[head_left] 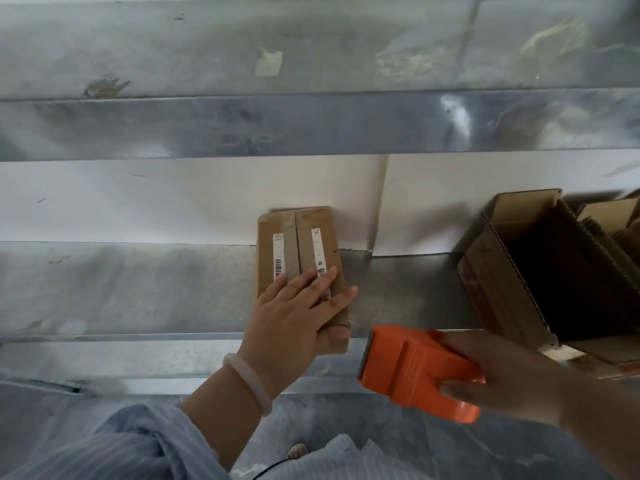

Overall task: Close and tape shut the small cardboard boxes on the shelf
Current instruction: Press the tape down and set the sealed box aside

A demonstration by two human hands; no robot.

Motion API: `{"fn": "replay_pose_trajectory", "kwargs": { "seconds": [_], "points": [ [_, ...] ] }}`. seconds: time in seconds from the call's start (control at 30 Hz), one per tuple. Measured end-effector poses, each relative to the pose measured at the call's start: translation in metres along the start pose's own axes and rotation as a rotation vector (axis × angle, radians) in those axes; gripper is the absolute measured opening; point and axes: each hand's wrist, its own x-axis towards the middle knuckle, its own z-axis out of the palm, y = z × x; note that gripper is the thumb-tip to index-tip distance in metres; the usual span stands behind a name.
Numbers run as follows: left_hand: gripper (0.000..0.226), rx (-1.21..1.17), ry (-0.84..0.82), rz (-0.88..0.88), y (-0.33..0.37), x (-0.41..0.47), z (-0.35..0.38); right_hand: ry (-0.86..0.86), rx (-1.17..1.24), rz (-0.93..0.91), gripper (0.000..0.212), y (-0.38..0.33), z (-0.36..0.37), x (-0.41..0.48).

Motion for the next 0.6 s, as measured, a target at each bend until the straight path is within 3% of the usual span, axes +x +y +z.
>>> {"fn": "replay_pose_trajectory", "kwargs": {
  "seconds": [0.1,0.27,0.37,0.47,0.6],
  "points": [
    [0.053,-0.001,-0.006,0.006,-0.001,0.001,-0.001,0.050,0.032,0.001,0.059,0.005,0.008,-0.004],
    [0.053,0.005,-0.013,0.009,-0.001,0.001,0.000,0.054,0.114,0.012,0.051,0.002,0.006,-0.011],
    [0.052,-0.011,-0.012,0.005,-0.002,0.001,0.000,0.066,0.110,0.056,0.057,0.006,0.003,-0.018],
    [0.052,-0.012,-0.006,0.003,-0.003,0.000,-0.001,0.057,0.126,0.130,0.053,0.010,-0.002,-0.027],
    [0.053,-0.009,0.003,0.011,-0.002,0.000,-0.001,0.033,0.075,0.215,0.029,0.005,0.000,-0.027]
  ]
}}
